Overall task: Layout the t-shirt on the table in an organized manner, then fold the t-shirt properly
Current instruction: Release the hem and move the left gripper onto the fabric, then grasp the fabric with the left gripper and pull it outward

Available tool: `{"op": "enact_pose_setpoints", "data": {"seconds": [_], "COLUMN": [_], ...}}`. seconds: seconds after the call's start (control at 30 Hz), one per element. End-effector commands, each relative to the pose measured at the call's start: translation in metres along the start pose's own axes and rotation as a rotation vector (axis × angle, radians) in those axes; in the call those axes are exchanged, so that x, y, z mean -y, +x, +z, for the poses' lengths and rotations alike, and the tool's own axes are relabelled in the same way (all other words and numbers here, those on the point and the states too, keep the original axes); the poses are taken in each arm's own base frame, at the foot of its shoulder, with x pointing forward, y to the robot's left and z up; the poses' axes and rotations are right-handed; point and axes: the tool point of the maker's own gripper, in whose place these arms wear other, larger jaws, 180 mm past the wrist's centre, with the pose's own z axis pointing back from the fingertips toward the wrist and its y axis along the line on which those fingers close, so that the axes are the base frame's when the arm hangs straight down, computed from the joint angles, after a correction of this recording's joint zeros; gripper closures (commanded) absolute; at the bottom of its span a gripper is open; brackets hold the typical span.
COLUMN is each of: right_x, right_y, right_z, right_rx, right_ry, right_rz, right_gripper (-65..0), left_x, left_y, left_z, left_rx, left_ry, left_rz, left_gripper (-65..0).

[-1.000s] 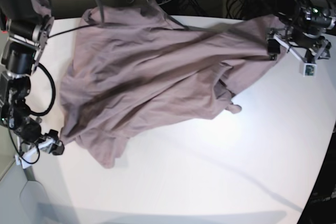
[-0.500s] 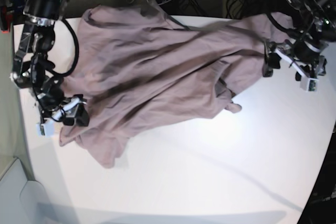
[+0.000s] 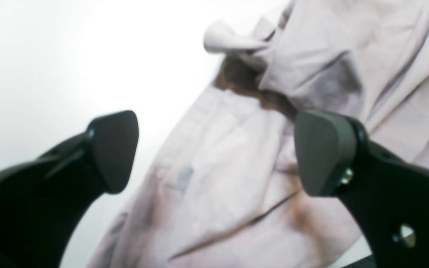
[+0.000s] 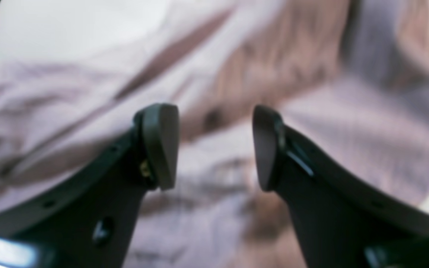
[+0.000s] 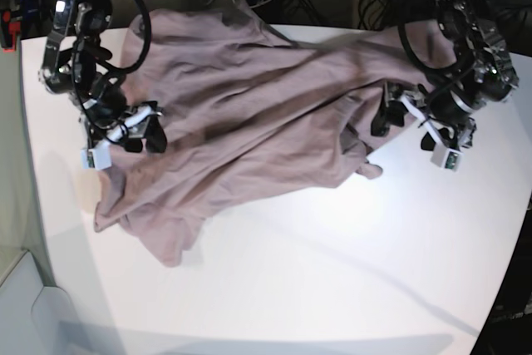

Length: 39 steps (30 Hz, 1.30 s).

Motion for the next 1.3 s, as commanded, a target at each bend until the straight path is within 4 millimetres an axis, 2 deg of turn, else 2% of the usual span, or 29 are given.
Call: {"op": "enact_pose_setpoints", "data": {"seconds": [0.0, 0.13, 0.37, 0.47, 0.7, 0.73, 0.87, 0.93, 1.07, 1.13, 1.27], "right_x": [-0.001, 0.006, 0.006, 0.011, 0.012, 0.013, 0.014, 0.014, 0.012, 0.011, 0.011], "right_y": [0.024, 0.026, 0.027, 0.028, 0.029, 0.029, 0.030, 0.031, 0.030, 0.030, 0.029], "right_z": [0.003, 0.006, 0.006, 0.007, 0.007, 0.008, 0.008, 0.008, 0.008, 0.007, 0.007], "right_rx": [0.071, 0.062, 0.062, 0.054, 0.055, 0.056, 0.059, 0.060, 0.059, 0.059, 0.057], "right_ry": [0.011, 0.001, 0.001, -0.005, -0.010, -0.012, -0.015, -0.014, -0.011, -0.009, -0.009], "right_rz": [0.023, 0.051, 0.055, 0.066, 0.069, 0.068, 0.070, 0.071, 0.071, 0.070, 0.069], "right_gripper": [-32.4, -32.4, -32.4, -32.4, -32.4, -32.4, -32.4, -32.4, -32.4, -32.4, -32.4], "left_x": [-0.001, 0.001, 0.006, 0.017, 0.023, 0.022, 0.016, 0.013, -0.001, -0.007, -0.010], "left_y": [0.013, 0.001, -0.019, -0.019, -0.003, 0.002, 0.003, -0.002, -0.012, -0.013, -0.016], "left_z": [0.004, 0.005, 0.007, 0.006, 0.002, 0.001, -0.010, -0.018, -0.033, -0.039, -0.054], "left_rx": [0.044, 0.019, -0.025, -0.008, 0.026, 0.034, 0.021, 0.000, -0.073, -0.097, -0.138], "left_ry": [0.001, -0.001, -0.011, -0.023, -0.038, -0.038, -0.047, -0.050, -0.001, 0.014, 0.019], "left_rz": [-0.014, -0.004, 0.006, 0.020, 0.004, -0.002, 0.023, 0.045, 0.035, 0.031, 0.043], "left_gripper": [-65.0, -65.0, -65.0, -65.0, -65.0, -61.6, -33.7, -23.7, -7.8, -3.8, -3.8]}}
